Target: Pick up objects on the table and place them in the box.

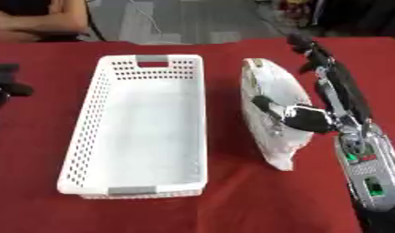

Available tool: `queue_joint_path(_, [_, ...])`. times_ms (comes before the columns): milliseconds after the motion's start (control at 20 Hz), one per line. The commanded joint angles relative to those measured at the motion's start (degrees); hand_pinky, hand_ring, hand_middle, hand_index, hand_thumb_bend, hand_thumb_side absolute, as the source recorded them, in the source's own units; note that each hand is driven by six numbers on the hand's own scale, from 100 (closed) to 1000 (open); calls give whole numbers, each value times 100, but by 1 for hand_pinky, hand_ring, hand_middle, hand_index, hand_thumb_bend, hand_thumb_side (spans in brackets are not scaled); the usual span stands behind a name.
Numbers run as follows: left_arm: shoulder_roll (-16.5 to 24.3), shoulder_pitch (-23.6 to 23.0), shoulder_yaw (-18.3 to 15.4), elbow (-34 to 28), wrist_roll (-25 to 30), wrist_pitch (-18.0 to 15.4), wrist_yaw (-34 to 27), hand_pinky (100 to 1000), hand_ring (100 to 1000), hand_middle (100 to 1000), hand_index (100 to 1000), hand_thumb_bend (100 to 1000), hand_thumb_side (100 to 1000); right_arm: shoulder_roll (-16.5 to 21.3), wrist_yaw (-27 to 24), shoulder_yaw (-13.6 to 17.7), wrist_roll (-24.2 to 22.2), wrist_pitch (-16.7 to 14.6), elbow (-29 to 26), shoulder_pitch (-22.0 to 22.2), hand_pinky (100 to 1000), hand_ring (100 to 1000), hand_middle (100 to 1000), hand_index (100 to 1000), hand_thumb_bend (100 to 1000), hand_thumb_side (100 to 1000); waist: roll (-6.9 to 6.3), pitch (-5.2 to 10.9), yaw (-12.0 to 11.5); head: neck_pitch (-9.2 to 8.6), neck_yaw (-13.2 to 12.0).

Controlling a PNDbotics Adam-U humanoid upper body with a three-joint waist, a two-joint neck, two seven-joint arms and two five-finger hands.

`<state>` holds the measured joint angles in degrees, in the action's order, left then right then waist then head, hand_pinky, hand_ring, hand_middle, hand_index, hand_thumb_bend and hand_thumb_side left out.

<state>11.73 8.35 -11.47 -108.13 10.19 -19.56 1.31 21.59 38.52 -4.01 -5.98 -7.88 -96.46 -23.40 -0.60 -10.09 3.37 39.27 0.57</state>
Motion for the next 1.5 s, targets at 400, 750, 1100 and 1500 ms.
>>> queue_joint_path(400, [71,51,-16,-76,16,9,35,682,603,795,750,1000,842,6,176,-41,-71,-97,282,17,640,871,890,1000,752,591,2,67,-11,-74,59])
queue_joint_path(750, [70,56,-17,-75,15,10,37,682,603,796,750,1000,844,-73,305,-109,-170,-153,596,149,646,871,892,1000,702,622,2,66,-15,-78,58])
queue_joint_path(1100, [74,59,-14,-75,22,9,41,683,603,797,750,1000,847,-109,418,-113,-176,-209,716,182,649,871,892,1000,696,624,0,68,-13,-73,57])
queue_joint_path(1500, [77,64,-9,-74,40,9,39,684,604,798,750,1000,851,-109,508,-146,-264,-203,811,196,643,865,891,1000,690,607,0,72,-17,-80,60])
